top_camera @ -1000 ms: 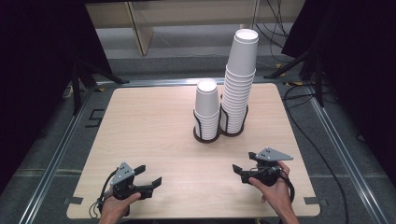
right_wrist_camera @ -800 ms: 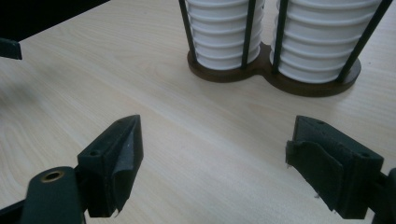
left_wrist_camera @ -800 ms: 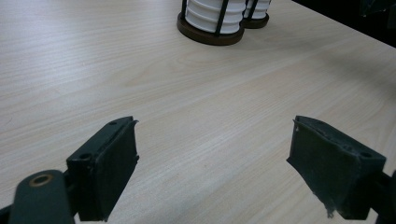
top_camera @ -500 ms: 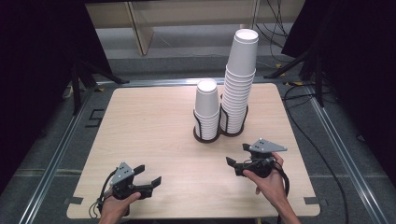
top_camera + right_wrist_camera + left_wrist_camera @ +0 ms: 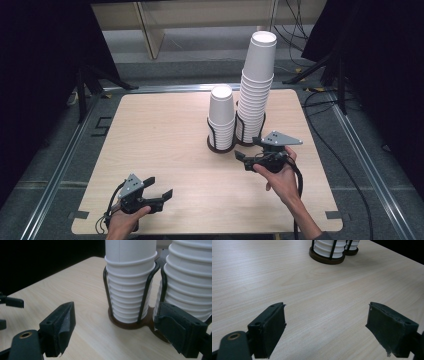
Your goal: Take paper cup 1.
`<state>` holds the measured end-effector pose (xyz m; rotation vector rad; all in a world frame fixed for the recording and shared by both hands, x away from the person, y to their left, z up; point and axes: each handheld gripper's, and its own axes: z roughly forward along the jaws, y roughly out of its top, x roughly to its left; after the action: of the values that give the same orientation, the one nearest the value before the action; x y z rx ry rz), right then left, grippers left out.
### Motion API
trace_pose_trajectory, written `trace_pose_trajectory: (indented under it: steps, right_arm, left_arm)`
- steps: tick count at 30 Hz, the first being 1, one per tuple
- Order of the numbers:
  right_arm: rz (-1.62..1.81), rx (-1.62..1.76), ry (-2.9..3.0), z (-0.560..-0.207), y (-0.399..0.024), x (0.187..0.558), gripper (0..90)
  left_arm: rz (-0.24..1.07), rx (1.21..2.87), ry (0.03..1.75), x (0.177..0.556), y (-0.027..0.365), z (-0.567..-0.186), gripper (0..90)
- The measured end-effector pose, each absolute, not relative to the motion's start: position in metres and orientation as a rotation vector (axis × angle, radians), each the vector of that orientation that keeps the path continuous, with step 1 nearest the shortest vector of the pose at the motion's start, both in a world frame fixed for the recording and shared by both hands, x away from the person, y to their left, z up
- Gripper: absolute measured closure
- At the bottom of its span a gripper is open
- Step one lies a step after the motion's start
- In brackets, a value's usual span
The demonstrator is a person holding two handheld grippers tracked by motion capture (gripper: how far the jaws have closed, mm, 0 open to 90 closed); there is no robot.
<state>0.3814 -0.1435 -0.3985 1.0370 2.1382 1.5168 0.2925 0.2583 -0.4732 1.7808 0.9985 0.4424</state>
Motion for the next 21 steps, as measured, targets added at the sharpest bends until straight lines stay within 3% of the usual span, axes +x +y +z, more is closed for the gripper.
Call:
trace_pose_trajectory:
  steps: [21]
  right_arm:
    - [1.567, 0.971, 2.073, -0.362, -0.119, 0.407, 18.5]
  left_arm:
    - [0.421, 1.759, 1.014, 0.292, 0.256, -0.475, 14.5]
